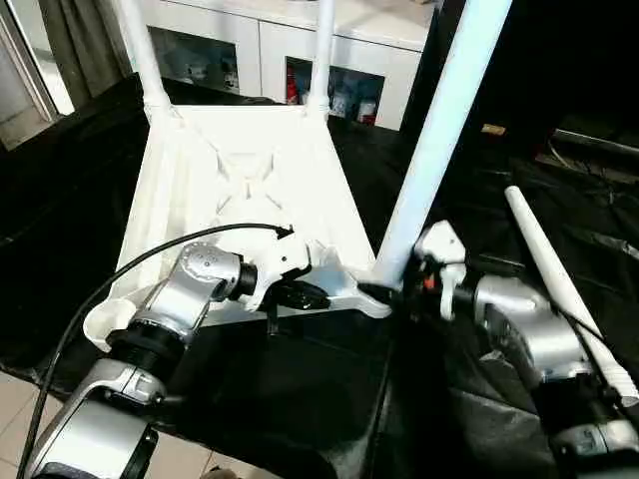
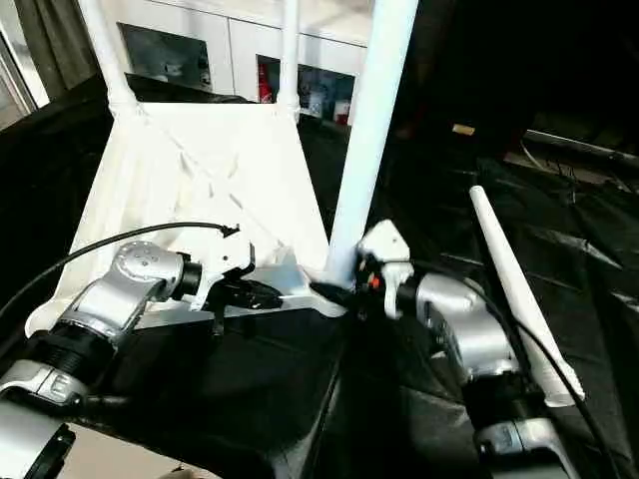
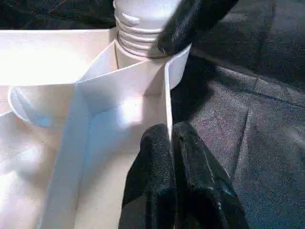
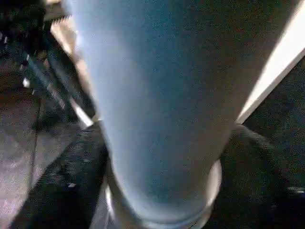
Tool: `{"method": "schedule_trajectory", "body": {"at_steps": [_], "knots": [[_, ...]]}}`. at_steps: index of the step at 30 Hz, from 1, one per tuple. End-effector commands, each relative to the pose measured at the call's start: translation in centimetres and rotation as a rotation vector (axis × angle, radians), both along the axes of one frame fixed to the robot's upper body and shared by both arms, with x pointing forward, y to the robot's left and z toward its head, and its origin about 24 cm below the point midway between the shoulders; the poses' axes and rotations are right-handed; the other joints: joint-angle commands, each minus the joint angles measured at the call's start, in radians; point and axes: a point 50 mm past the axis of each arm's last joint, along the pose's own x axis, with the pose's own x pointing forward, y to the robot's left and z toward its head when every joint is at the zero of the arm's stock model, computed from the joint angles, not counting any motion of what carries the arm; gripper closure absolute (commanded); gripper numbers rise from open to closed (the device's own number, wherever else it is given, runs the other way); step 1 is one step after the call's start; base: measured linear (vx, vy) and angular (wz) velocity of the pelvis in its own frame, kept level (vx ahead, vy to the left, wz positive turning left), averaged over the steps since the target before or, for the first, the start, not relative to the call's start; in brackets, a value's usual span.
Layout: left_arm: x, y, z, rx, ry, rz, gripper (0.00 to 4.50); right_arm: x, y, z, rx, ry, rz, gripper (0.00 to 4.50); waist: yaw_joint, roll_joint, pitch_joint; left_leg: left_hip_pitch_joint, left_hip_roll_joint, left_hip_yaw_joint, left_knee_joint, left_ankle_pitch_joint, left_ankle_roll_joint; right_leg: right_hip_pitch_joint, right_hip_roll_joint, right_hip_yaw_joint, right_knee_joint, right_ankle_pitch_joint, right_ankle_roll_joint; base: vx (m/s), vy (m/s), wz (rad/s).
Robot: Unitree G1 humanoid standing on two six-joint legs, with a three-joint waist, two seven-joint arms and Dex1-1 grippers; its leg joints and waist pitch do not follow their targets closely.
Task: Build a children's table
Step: Rotate leg to tighten
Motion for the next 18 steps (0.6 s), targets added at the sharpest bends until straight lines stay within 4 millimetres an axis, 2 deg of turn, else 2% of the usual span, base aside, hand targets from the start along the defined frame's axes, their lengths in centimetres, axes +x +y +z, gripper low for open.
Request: {"method": "schedule_trajectory", "body": {"at_steps": [1,3,6,9,12,13,15,16,17,18], "knots": [[-0.4,-0.7,0.3,-0.032,-0.006,-0.043,4.50,0.0,0.0,0.4,-0.010,-0.022,0.017,1.27,0.001,0.002,-0.058,-0.004,-0.004,0.017,-0.070,-0.238,0.048,0.066,-0.023,0.022,-0.063,-0.266,-0.203,0.000,0.000,0.00],[-0.3,-0.6,0.3,-0.033,-0.007,-0.037,4.50,0.0,0.1,0.4,-0.008,-0.019,0.020,1.43,0.000,0.004,-0.058,-0.003,-0.004,0.017,-0.069,-0.239,0.044,0.064,-0.023,0.023,-0.064,-0.279,-0.196,0.000,0.000,0.00],[-0.2,-0.7,0.3,-0.035,-0.008,-0.029,4.50,-0.1,0.2,0.3,-0.003,-0.013,0.022,1.67,0.000,0.004,-0.058,-0.003,-0.004,0.018,-0.068,-0.228,0.046,0.064,-0.022,0.024,-0.062,-0.252,-0.202,0.000,0.000,0.00],[-0.1,-0.8,0.3,-0.037,-0.013,-0.014,4.50,-0.2,0.3,0.2,0.014,-0.006,0.002,1.72,0.000,0.004,-0.058,-0.004,-0.005,0.018,-0.067,-0.226,0.048,0.065,-0.022,0.023,-0.062,-0.247,-0.205,0.000,0.000,0.00],[0.6,-1.4,0.2,-0.045,-0.029,0.064,4.50,-0.2,0.6,-0.6,0.043,0.016,-0.101,1.75,-0.001,0.004,-0.057,-0.003,-0.005,0.018,-0.069,-0.233,0.041,0.063,-0.022,0.024,-0.064,-0.263,-0.198,0.000,0.000,0.00],[0.7,-1.5,0.2,-0.046,-0.031,0.073,4.50,-0.1,0.6,-0.7,0.044,0.019,-0.114,1.75,-0.002,0.003,-0.055,-0.004,-0.005,0.017,-0.070,-0.246,0.034,0.064,-0.022,0.023,-0.067,-0.292,-0.189,0.000,0.000,0.00],[1.7,-2.7,0.1,-0.045,-0.063,0.200,4.50,0.5,1.1,-2.0,0.031,0.046,-0.314,1.76,-0.004,0.003,-0.054,-0.001,-0.007,0.016,-0.070,-0.266,0.021,0.057,-0.022,0.023,-0.073,-0.352,-0.167,0.000,0.000,0.00],[1.8,-2.8,0.0,-0.045,-0.064,0.206,4.50,0.5,1.1,-2.1,0.031,0.048,-0.326,1.76,-0.005,0.004,-0.054,0.000,-0.008,0.018,-0.070,-0.272,0.016,0.055,-0.021,0.024,-0.076,-0.365,-0.161,0.000,0.000,0.00],[2.4,-4.2,-0.2,-0.042,-0.076,0.292,4.50,1.1,1.5,-3.0,0.039,0.085,-0.516,1.76,-0.008,0.001,-0.055,-0.003,-0.011,0.017,-0.070,-0.262,0.002,0.056,-0.021,0.025,-0.074,-0.376,-0.152,0.000,0.000,0.00],[2.5,-4.9,-0.2,-0.045,-0.073,0.320,4.50,1.4,1.7,-3.3,0.047,0.107,-0.583,1.76,-0.007,0.002,-0.054,-0.001,-0.012,0.015,-0.071,-0.269,-0.006,0.054,-0.021,0.024,-0.076,-0.396,-0.146,0.000,0.000,0.00]]}}
